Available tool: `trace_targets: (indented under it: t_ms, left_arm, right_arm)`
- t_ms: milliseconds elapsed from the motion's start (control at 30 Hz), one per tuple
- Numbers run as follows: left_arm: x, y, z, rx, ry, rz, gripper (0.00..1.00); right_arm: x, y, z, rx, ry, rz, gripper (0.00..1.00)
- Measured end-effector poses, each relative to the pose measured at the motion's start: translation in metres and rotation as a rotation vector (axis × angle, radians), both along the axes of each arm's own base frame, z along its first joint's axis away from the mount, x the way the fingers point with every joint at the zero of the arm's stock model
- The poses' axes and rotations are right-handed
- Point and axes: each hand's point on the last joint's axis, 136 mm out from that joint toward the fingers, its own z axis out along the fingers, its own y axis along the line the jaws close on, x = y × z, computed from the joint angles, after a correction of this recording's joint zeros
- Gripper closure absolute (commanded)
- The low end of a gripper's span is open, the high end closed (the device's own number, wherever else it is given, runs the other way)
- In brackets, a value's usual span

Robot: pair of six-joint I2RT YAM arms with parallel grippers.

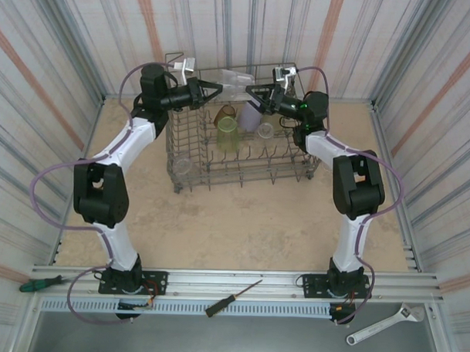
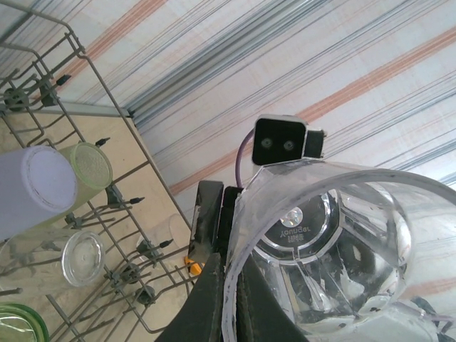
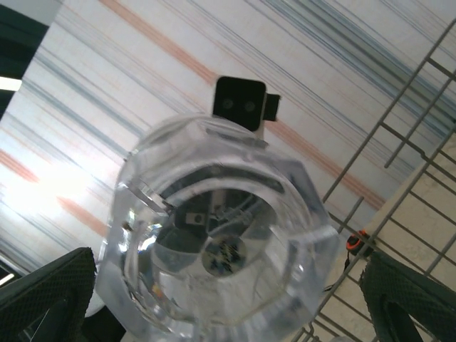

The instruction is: Load the cups into the dish rack

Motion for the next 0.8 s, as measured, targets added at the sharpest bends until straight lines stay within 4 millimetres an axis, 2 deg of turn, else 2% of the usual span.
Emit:
trace_targets:
  t_ms: [167,300,433,600,700,800]
  left_arm:
    - [0.0,-0.001,-0.002,-0.006,0.01,-0.008,1.0]
    - [-0.001,-0.001,-0.003,-0.006,0.01,-0.015,1.0]
    - [-0.002,-0.002,-0.002,-0.007,0.005,-0.024,1.0]
    - [-0.003,-0.002,-0.003,-0.009,-0.003,-0.028,1.0]
    - [-0.003,-0.002,-0.005,-0.009,-0.002,-0.028,0.95]
    - [-0.003,-0.001,-0.006,-0.009,-0.006,-0.029,0.87]
  right_arm:
    - [0.003,0.002,0.011,0.047,-0.021,0.024,0.11]
    - [0.002,0.006,0.009,0.062,-0.006,0.043,0.2]
    - [0.0,0.009,0.009,0.072,0.006,0.054,0.34]
    - [-0.001,0.009,0.01,0.08,0.013,0.06,0.43]
    - [-0.001,0.01,0.009,0.077,0.016,0.063,0.49]
    - [-0.002,0.01,0.009,0.075,0.017,0.065,0.5]
